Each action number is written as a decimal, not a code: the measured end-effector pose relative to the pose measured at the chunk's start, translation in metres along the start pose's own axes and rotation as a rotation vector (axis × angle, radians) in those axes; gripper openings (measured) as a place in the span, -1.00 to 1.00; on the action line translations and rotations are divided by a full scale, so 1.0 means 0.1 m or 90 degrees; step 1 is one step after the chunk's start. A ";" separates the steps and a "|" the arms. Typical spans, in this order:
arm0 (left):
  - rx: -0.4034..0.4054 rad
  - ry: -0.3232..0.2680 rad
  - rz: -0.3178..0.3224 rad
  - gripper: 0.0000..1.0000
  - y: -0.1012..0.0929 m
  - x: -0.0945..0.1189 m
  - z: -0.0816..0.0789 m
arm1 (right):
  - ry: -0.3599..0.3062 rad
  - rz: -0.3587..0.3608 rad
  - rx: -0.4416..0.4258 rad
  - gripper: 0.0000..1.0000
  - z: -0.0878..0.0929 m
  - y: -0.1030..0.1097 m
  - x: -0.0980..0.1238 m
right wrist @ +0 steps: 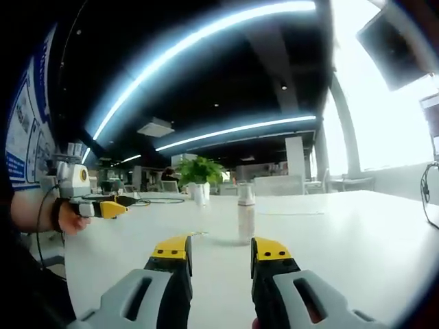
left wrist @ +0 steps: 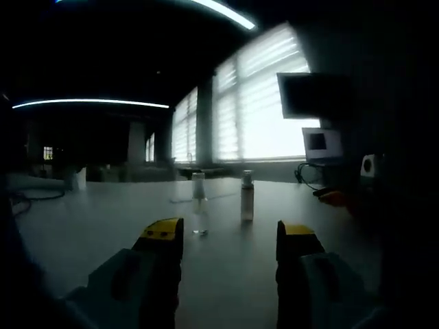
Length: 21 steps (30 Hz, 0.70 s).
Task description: Clamp pump bottle remove cover press pump head put on cover
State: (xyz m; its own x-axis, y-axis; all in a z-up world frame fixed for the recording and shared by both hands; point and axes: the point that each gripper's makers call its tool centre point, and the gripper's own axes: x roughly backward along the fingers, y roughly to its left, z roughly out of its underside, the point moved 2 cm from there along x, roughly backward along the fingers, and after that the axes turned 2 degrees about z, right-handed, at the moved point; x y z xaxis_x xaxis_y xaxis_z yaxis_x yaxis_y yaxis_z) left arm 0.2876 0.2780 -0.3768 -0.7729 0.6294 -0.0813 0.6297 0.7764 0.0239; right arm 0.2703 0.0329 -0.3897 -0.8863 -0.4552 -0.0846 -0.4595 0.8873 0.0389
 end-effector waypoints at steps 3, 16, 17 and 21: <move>0.012 -0.005 -0.015 -0.11 0.08 0.07 0.02 | -0.002 -0.008 -0.008 -0.37 -0.01 0.02 0.00; 0.036 -0.024 0.004 -0.11 0.03 0.12 0.05 | 0.007 -0.031 0.002 -0.25 0.01 0.12 0.01; 0.026 -0.027 0.006 -0.11 0.01 0.13 0.04 | 0.007 -0.031 0.003 -0.25 0.00 0.13 0.01; -0.003 -0.016 0.017 -0.11 -0.03 0.10 0.07 | 0.011 -0.035 0.011 -0.25 0.01 0.18 0.02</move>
State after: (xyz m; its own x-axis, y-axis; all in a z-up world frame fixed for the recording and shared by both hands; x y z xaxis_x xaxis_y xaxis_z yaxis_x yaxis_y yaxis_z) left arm 0.2788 0.2819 -0.3843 -0.7540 0.6485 -0.1049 0.6493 0.7599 0.0308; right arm 0.2604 0.0475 -0.3901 -0.8608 -0.5042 -0.0691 -0.5063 0.8622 0.0174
